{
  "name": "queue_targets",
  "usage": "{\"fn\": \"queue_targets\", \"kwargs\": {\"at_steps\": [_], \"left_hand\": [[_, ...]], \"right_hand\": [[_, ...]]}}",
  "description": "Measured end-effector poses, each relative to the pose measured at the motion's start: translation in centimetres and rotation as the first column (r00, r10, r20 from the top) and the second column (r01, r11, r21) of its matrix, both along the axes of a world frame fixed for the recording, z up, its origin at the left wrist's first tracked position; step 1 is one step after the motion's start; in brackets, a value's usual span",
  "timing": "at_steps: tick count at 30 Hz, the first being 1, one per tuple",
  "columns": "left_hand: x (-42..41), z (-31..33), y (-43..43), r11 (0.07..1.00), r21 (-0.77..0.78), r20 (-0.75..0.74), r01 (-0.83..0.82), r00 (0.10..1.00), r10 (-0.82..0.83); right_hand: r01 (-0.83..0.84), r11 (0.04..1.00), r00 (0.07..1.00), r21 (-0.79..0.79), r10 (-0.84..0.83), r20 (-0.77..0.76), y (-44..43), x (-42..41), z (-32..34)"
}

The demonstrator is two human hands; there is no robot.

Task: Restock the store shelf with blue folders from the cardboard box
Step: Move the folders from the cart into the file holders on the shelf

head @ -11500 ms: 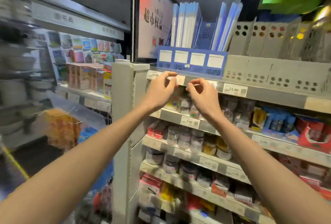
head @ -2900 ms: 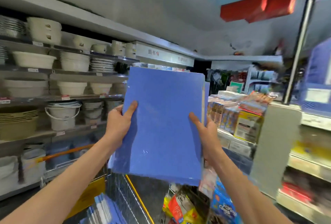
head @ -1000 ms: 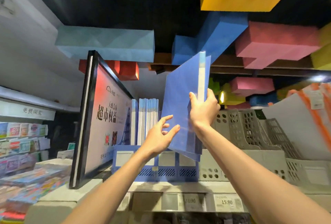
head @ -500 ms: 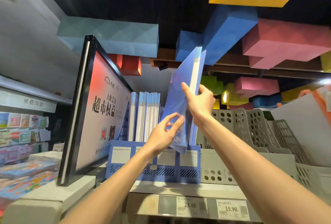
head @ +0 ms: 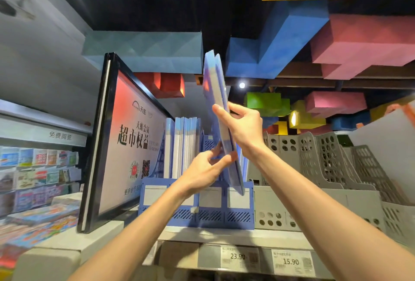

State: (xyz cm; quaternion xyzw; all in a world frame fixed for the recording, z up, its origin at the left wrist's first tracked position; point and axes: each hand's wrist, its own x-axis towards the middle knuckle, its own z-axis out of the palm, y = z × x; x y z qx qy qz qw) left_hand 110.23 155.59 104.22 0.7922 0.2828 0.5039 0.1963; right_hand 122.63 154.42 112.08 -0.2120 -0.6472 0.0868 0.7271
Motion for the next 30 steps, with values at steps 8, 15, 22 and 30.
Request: {"fn": "queue_targets", "kwargs": {"at_steps": [8,15,22,30], "left_hand": [[-0.3,-0.8,1.6,0.984,0.034,0.131,-0.173,0.977,0.167],[-0.2,-0.5,2.0,0.973,0.083,0.154,-0.217,0.967,0.203],[-0.3,1.5,3.5,0.97,0.047,0.148,-0.24,0.962,0.231],[0.2,2.7,5.8,0.962,0.031,0.023,-0.271,0.962,0.271]], "right_hand": [[0.209,0.978,0.97,0.025,-0.204,-0.13,0.8,-0.5,0.0],[0.494,0.869,0.869,0.013,-0.493,-0.023,1.6,1.9,0.0],[0.515,0.856,0.849,0.03,-0.515,0.121,1.8,3.3,-1.4],[0.566,0.824,0.819,0.014,-0.564,0.104,2.5,3.6,-0.2]]}}
